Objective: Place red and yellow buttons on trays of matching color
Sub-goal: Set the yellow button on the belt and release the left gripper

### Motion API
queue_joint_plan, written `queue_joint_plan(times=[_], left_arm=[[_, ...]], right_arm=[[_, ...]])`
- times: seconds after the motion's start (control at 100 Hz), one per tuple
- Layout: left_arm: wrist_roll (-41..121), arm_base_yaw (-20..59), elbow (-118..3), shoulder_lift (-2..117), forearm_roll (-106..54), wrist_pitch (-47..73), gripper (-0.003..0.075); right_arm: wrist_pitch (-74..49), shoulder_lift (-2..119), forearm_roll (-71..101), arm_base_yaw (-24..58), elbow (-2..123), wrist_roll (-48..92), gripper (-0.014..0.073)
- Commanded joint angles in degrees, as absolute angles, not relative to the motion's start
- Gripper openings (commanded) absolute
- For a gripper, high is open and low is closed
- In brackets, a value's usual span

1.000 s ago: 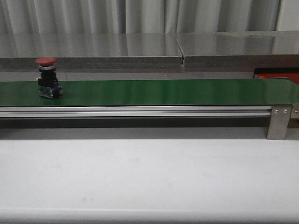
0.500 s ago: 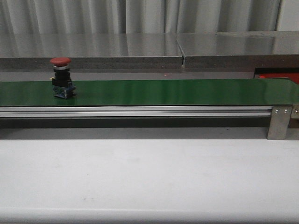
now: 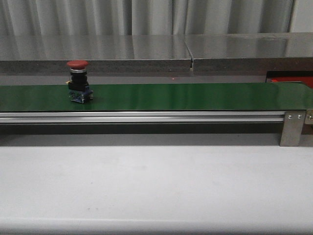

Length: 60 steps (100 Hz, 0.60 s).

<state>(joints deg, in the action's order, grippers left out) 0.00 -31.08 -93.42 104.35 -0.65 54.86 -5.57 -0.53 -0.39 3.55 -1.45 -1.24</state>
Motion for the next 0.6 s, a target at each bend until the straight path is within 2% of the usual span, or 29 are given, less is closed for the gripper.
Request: queue_joint_plan(times=[0.0,0.39,0.59], left_arm=[[4.27,-29.28,-95.55,99.48,-7.34,54.03,-0.0019],[9.28,-16.52,-95.82,99.12,-8.57,53.89,-0.0019],[9.39,-12.79,-95.82,101.63,-8.46,52.94,-0.0019]], right_arm=[[-0.72,-1.35,-0.72,3.27,-0.46,-1.10,-0.0118],[-0.72,-1.35,-0.72,3.27,-0.46,-1.10,-0.0118],[-0.72,-1.35,-0.72,3.27,-0.46,-1.10,-0.0118]])
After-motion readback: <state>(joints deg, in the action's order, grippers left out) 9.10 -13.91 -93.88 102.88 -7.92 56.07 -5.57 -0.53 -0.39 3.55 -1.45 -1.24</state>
